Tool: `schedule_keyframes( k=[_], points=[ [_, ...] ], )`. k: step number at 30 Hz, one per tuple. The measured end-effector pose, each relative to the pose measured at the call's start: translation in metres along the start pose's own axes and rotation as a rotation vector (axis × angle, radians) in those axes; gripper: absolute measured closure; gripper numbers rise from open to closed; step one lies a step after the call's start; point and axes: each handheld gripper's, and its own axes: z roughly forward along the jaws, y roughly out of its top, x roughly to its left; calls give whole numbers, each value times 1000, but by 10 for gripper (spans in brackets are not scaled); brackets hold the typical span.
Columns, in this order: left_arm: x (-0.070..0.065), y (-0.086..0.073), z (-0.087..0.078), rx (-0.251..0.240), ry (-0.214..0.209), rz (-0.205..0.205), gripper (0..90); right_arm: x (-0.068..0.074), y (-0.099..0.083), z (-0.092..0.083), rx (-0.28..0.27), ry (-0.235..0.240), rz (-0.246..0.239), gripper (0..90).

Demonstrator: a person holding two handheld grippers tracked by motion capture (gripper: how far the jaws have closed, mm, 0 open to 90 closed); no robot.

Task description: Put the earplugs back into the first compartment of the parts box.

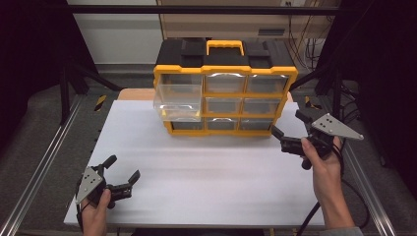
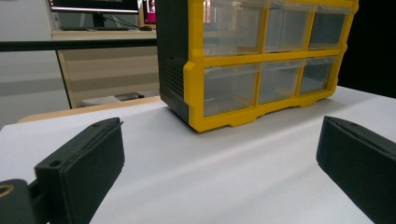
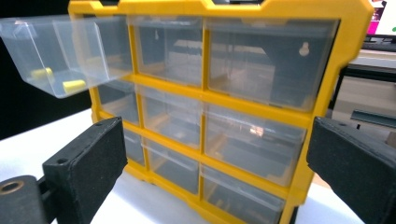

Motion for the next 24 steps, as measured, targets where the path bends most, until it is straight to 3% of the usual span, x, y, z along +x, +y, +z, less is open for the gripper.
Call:
schedule_keyframes(
  k=[12,24],
  points=[
    [-1,1,-2,-8,-1,5,6,-5,-27,-14,-3,-22,-4,43],
    [0,2,-8,-18,-6,4,6,-6,-63,-26,4,-34,30,43]
  ],
)
